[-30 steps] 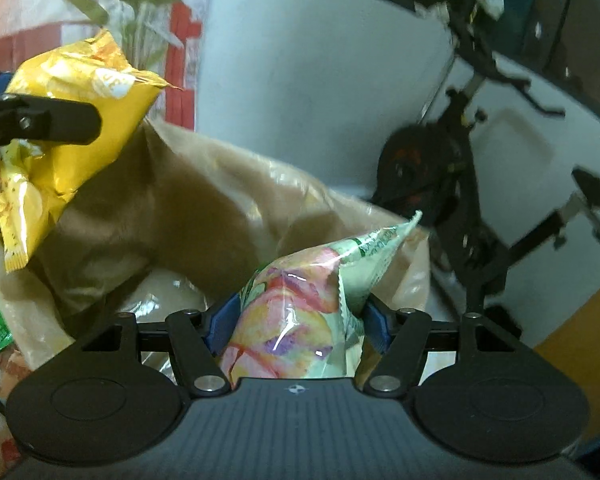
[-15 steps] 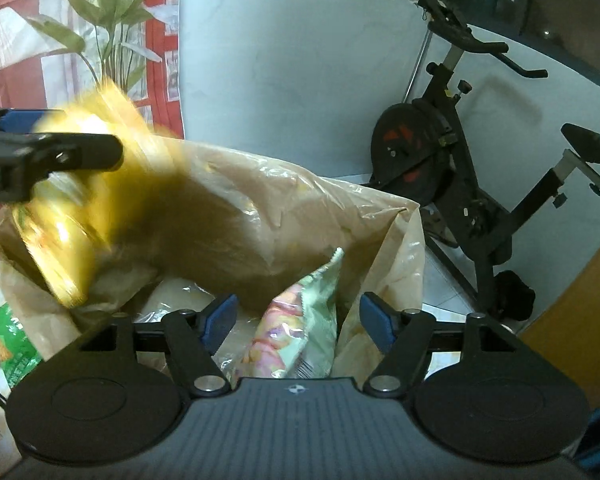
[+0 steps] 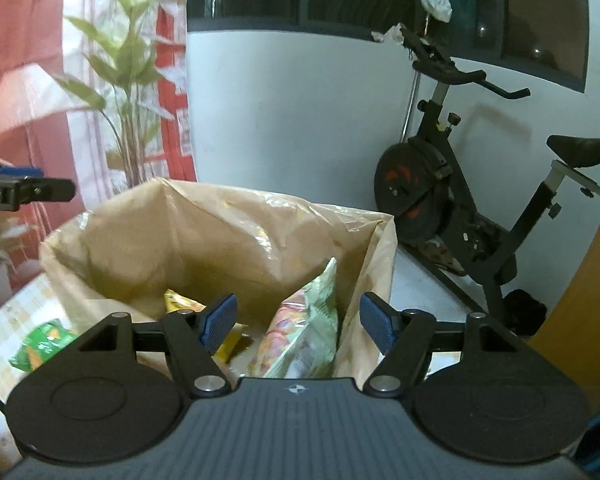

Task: Organize snacks
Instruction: 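Move the left tool to the green tortilla chip bag while the right tool reaches the orange bag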

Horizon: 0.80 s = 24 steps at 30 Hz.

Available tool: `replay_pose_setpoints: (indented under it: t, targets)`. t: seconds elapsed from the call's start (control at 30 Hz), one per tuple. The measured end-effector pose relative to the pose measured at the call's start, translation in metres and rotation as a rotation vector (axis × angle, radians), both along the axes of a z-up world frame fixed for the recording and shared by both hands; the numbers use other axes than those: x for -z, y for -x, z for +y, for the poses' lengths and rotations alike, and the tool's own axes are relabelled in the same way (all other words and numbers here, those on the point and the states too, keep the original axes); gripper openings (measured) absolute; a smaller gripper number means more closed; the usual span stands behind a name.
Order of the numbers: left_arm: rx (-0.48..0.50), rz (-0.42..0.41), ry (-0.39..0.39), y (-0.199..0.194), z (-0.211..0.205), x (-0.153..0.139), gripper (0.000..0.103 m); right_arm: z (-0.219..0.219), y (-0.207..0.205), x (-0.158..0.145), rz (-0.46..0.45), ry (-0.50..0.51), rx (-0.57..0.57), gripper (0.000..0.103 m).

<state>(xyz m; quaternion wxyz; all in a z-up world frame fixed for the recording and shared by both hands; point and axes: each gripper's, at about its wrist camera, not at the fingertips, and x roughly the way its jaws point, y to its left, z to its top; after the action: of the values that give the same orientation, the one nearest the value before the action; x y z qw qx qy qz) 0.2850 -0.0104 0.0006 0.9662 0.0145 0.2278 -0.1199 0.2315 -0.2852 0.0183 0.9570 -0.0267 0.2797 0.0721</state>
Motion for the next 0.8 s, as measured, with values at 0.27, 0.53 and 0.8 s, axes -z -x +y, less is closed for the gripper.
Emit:
replay_pose_setpoints:
  t: [0.27, 0.53, 0.8]
  targets:
    - [-0.087, 0.05, 0.071, 0.038, 0.051, 0.024, 0.093, 0.002, 0.038, 0.016, -0.048, -0.097, 0.008, 0.071]
    - [-0.17, 0.114, 0.097, 0.066, 0.066, 0.067, 0.092, 0.016, 0.074, 0.037, -0.126, -0.119, 0.057, 0.071]
    - [-0.173, 0.2, 0.083, 0.078, 0.063, 0.104, 0.091, 0.027, 0.096, 0.075, -0.045, -0.129, 0.071, 0.071]
